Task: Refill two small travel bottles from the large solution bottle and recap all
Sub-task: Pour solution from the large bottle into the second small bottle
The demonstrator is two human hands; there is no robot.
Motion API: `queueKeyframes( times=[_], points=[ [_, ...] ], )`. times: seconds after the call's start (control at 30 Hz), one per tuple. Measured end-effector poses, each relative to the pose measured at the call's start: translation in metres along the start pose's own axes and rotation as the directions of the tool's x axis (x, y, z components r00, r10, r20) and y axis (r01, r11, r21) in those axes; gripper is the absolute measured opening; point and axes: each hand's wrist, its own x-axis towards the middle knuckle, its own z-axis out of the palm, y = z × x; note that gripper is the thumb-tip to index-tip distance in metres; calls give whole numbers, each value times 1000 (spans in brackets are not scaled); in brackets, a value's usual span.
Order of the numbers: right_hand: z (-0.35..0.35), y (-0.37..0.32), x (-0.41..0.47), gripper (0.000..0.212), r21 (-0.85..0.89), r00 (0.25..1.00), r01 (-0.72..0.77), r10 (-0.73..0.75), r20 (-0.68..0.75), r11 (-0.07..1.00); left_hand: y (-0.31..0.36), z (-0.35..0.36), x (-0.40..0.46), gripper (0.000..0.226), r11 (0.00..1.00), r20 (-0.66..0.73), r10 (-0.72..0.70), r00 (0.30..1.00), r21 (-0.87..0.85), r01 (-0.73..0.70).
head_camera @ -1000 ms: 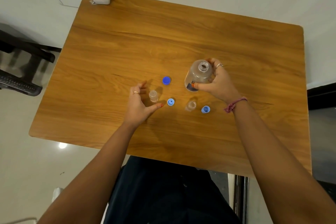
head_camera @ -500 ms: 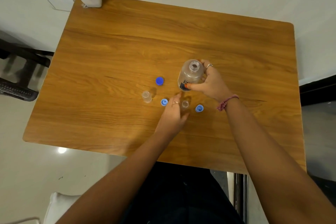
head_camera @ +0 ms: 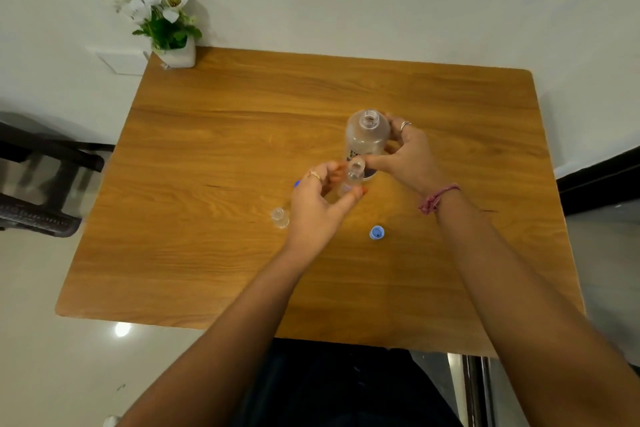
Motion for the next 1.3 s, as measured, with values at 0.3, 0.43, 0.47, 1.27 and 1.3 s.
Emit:
queueKeyframes(
  times=[0.3,0.43,0.47,1.27,1.3],
  points=[
    [-27,-131,18,80,-239,937,314,-341,-81,919,114,-72,60,42,959,-173,129,976,-227,-167],
    [-33,-184,21,77,-349,869,418,-481,-117,839,147,-99,72,41,942,-216,174,961,-249,-227],
    [-35,-197,23,77,-374,861,424,-496,-117,825,154,-105,74,41,939,-222,188,957,-245,-241],
    [-35,-317,25,71,-772,706,430,-707,-34,468,205,-166,88,35,878,-197,306,931,-319,-356],
    [-34,-317,25,71,-775,706,429,-708,-34,465,205,-166,89,34,879,-195,308,931,-317,-356]
  ],
)
